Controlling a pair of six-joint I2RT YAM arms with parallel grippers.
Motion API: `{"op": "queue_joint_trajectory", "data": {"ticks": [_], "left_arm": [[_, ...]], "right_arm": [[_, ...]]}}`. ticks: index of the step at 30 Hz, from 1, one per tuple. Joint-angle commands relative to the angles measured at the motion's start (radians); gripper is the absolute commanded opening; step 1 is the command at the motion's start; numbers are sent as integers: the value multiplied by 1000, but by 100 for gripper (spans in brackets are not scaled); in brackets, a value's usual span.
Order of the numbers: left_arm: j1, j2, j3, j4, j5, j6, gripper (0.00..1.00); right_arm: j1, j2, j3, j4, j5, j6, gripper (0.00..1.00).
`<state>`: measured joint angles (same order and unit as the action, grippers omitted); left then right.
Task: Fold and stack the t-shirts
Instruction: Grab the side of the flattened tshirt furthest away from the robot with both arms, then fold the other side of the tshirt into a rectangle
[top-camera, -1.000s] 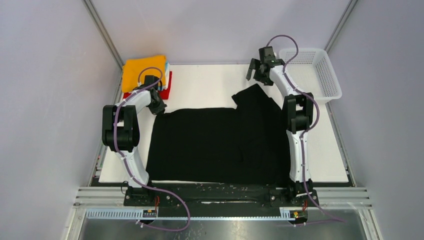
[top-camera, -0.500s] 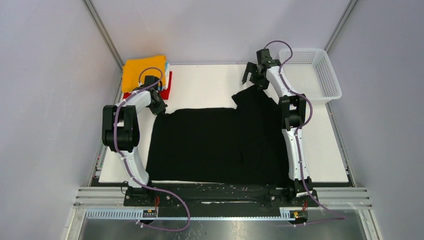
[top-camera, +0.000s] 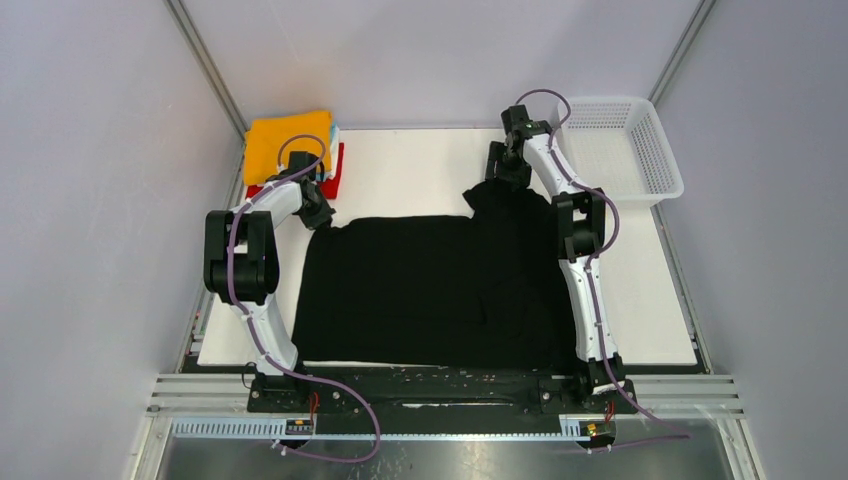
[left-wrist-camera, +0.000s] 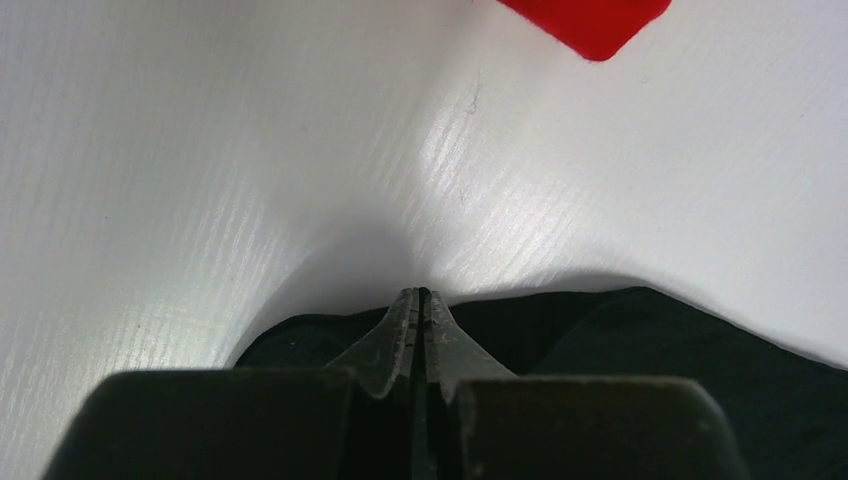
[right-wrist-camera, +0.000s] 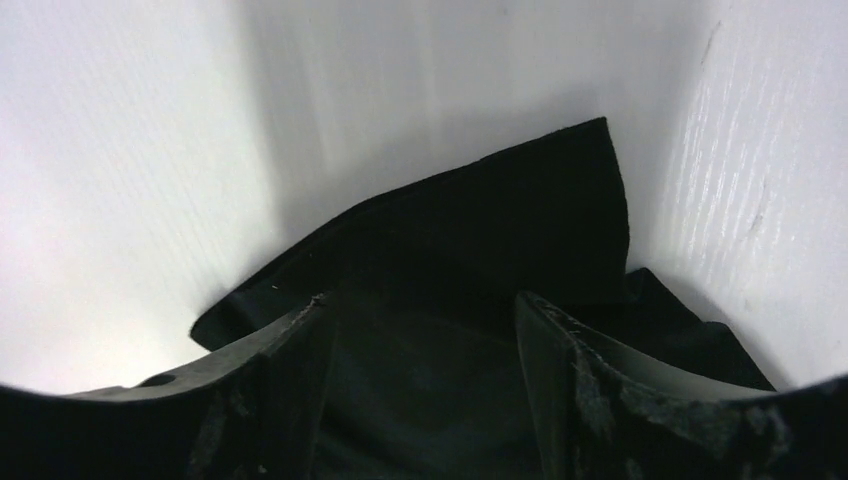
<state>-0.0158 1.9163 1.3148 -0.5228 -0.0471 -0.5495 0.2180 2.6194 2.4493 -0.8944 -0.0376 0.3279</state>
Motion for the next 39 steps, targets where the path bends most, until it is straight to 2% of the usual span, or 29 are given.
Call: {"op": "queue_joint_trajectory", "data": {"ticks": [1, 4, 5, 12, 13, 16, 19, 23, 30, 39], "left_arm": [[0, -59, -12, 31, 20, 8, 0], [0, -60, -13, 34, 20, 9, 0], [0, -61, -13, 34, 20, 8, 0], [0, -89, -35, 55, 23, 15, 0], [0, -96, -42, 63, 28, 16, 0], [0, -118, -63, 86, 41, 17, 0], [0, -142, -82, 107, 63, 17, 0], [0, -180, -113, 129, 69, 11, 0], [-6, -240, -183, 149, 77, 10, 0], [-33, -411, -339, 169, -4, -8, 0]], "right_arm": [[44, -13, -5, -126, 108, -42, 69], [49, 0, 18, -143, 133, -31, 49], [49, 2, 22, -145, 136, -23, 40], [47, -4, 20, -53, 120, -56, 9], [49, -10, 20, -27, 95, -73, 1], [47, -59, -3, 43, 60, -116, 0], [50, -155, -94, 109, 63, -174, 0], [53, -337, -347, 234, 50, -227, 0], [81, -623, -801, 454, 41, -205, 0], [148, -896, -1113, 482, 131, -212, 0]]}}
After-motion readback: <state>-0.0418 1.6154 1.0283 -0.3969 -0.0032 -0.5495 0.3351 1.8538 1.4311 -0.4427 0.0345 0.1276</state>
